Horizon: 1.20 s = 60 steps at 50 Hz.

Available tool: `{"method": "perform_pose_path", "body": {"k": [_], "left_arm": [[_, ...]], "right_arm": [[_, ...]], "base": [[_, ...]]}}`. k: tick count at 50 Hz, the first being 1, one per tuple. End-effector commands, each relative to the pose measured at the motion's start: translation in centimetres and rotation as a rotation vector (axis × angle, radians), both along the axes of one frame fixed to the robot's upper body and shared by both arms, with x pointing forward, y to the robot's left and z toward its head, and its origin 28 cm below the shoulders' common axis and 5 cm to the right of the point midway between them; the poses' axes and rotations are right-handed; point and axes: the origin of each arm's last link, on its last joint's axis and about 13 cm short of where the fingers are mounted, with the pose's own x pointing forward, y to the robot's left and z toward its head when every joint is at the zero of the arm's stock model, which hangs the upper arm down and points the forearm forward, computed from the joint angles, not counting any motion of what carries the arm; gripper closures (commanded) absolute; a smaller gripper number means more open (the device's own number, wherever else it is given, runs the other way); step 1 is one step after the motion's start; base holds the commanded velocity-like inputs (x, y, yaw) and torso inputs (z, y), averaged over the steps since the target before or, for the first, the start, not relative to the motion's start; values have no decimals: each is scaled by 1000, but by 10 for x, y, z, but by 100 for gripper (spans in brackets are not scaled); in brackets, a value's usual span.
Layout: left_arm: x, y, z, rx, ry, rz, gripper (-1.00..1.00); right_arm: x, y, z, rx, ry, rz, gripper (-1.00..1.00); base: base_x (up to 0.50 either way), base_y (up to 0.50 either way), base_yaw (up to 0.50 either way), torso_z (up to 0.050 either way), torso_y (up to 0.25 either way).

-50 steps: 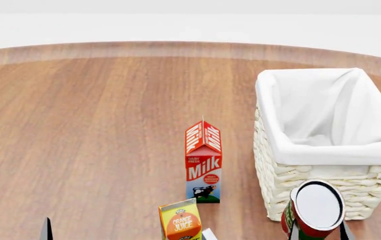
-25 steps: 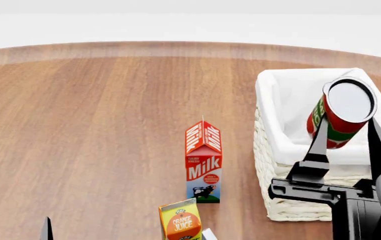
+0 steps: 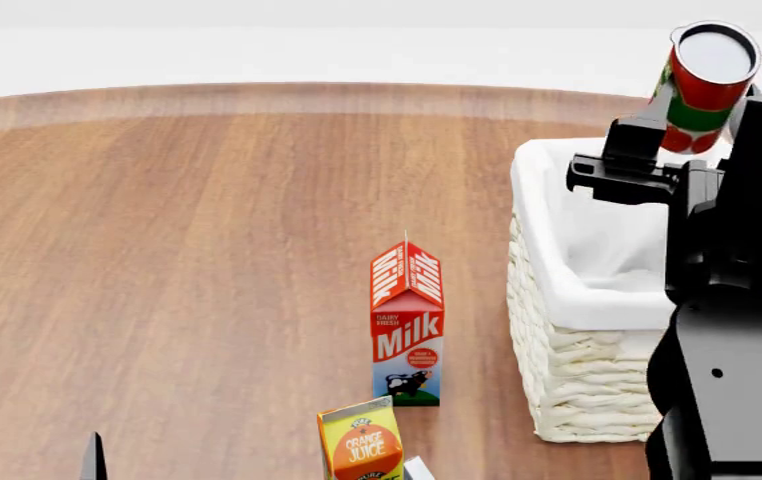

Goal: Pick up the tomato sauce, and put it in the basket.

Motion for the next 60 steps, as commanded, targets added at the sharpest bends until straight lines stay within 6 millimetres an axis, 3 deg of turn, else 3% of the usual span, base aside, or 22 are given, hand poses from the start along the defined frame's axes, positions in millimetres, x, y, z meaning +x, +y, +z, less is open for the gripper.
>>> {"method": "perform_pose_path", "body": {"k": [1,14,25,39,60], "left_arm": [[1,0,-1,0,4,0,-100],[2,0,-1,-2,5,1,-100],[4,0,-4,-1,13,-1,-100],[4,-2,-6,5,22,-7,-100],[4,-4,-7,9,28,-10,-100]], "right_arm": [[47,-7,11,0,29,-28,100],[77,-12,16,-27,76,-72,100],[76,-14,7,-2,208,-112,100],[69,-14,-21,33,384,-118,100],[62,-12,-46,152,464,-90,100]], "base": [[0,0,0,0,0],[0,0,0,0,1],[0,0,0,0,0],[0,0,0,0,1],[0,0,0,0,0]]}}
